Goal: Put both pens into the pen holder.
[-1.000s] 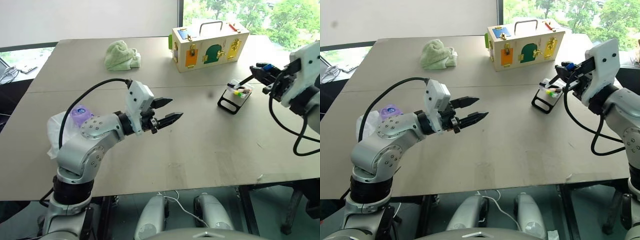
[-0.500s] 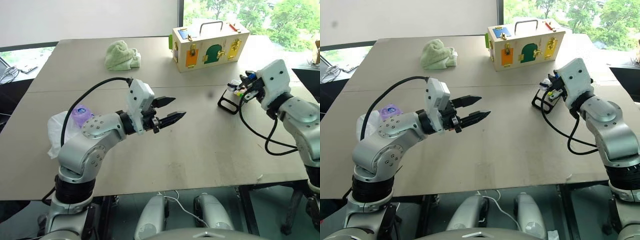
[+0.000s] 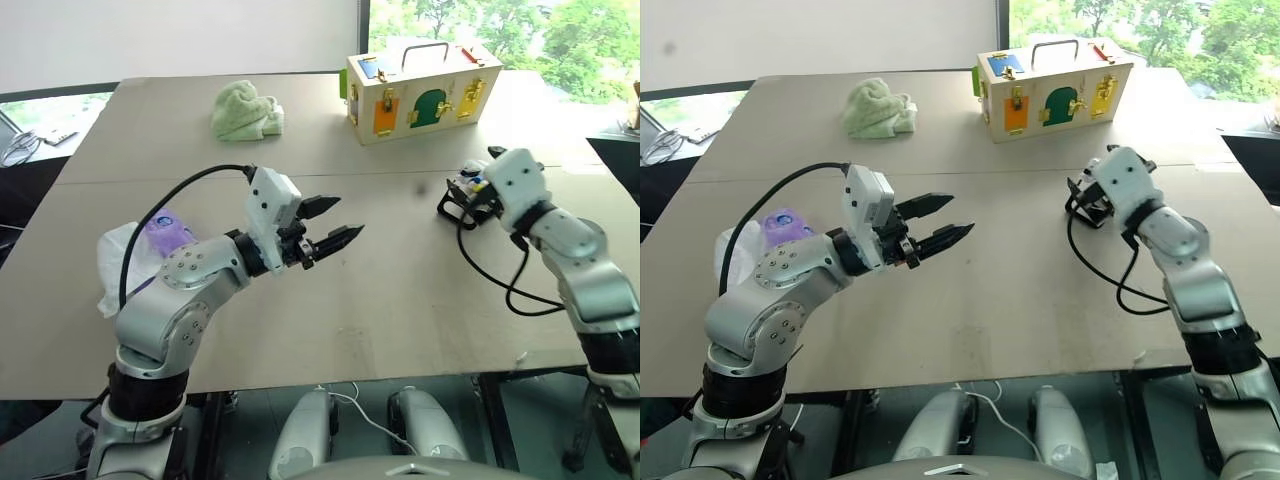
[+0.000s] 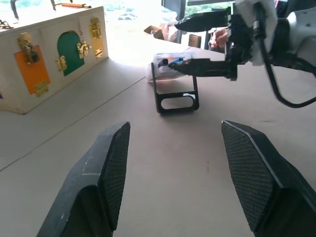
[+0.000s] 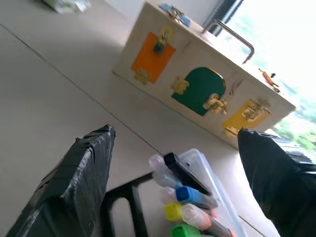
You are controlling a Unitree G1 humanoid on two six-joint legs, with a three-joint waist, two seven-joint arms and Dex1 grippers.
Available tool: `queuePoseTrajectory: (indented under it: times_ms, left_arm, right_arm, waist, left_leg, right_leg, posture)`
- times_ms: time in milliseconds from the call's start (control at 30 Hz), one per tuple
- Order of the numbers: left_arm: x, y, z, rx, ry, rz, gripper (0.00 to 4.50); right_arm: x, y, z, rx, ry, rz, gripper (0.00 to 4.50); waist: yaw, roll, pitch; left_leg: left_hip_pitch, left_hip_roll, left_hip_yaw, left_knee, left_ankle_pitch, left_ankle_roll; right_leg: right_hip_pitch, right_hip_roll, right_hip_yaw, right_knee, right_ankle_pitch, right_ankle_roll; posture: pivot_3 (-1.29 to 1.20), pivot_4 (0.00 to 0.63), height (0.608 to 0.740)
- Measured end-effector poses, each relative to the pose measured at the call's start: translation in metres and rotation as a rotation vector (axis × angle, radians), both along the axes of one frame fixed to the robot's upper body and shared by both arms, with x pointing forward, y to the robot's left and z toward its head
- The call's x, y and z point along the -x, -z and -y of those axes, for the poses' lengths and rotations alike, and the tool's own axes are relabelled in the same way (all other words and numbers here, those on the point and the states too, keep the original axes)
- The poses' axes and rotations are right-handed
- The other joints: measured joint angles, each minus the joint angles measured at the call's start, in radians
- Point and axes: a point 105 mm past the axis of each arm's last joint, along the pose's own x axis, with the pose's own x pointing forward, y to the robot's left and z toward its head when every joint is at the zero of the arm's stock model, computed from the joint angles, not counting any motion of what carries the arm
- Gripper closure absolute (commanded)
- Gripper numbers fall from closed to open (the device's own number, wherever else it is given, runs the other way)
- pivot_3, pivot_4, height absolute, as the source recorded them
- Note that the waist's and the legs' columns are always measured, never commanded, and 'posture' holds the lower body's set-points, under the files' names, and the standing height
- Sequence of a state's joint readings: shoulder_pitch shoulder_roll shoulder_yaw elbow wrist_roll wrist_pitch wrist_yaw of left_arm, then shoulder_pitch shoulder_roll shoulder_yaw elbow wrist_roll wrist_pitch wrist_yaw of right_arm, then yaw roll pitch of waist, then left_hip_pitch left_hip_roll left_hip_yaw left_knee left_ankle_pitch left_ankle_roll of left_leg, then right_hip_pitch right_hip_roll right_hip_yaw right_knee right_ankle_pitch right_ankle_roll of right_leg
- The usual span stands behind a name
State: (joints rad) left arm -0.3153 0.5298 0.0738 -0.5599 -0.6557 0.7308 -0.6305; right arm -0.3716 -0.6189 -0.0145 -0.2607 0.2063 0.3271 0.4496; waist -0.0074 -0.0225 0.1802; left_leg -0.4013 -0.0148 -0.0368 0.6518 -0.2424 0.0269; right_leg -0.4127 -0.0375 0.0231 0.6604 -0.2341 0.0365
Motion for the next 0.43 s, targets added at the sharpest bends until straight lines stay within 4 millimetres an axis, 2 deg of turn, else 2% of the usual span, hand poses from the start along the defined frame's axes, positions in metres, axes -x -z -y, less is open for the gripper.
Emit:
queuePoseTrajectory:
  times_ms: [33,100,267,333,367,433]
  left_arm:
    - [0.001,0.001,-0.001,0.004,0.001,-0.007,0.08]
    - [0.004,0.005,-0.006,-0.001,-0.018,-0.024,0.08]
    - [0.010,0.025,-0.028,-0.021,-0.121,-0.098,0.08]
    - [0.015,0.036,-0.040,-0.024,-0.172,-0.138,0.08]
    - [0.020,0.049,-0.056,-0.038,-0.245,-0.189,0.08]
    - [0.029,0.063,-0.074,-0.064,-0.318,-0.239,0.08]
  right_arm:
    - [0.004,0.000,0.000,-0.011,-0.017,-0.005,0.14]
    - [0.026,0.007,0.003,-0.031,-0.094,-0.082,0.14]
    - [0.069,0.037,0.011,-0.024,-0.188,-0.300,0.14]
    - [0.080,0.048,0.014,-0.035,-0.198,-0.360,0.14]
    - [0.086,0.059,0.018,-0.042,-0.191,-0.407,0.14]
    - [0.090,0.064,0.023,-0.047,-0.172,-0.428,0.14]
  waist:
    - [0.001,0.000,0.000]
    - [0.002,0.000,0.000]
    - [-0.005,0.000,0.000]
    - [-0.007,0.000,0.000]
    - [-0.007,0.000,0.000]
    - [-0.008,0.000,-0.001]
  left_leg:
    - [0.000,0.000,0.000,0.000,0.000,0.000]
    - [0.000,-0.001,0.000,0.000,0.000,0.000]
    - [0.003,0.001,0.002,0.000,0.000,0.000]
    - [0.004,0.001,0.002,0.000,0.000,0.000]
    - [0.004,0.002,0.002,0.000,0.000,0.000]
    - [0.005,0.002,0.004,0.001,0.000,0.000]
  right_leg:
    - [0.000,0.000,0.000,0.000,0.000,0.000]
    - [0.001,-0.001,0.000,0.000,0.000,0.000]
    - [0.002,-0.002,0.000,0.000,0.000,0.000]
    - [0.002,-0.002,0.001,0.000,0.000,0.000]
    - [0.001,-0.001,0.001,0.001,0.000,0.000]
    - [0.002,-0.001,0.001,0.001,0.000,0.000]
  posture:
    - [0.00,0.150,0.740]
    - [0.00,0.150,0.740]
    - [0.00,0.150,0.740]
    - [0.00,0.150,0.740]
    - [0.00,0.150,0.740]
    - [0.00,0.150,0.740]
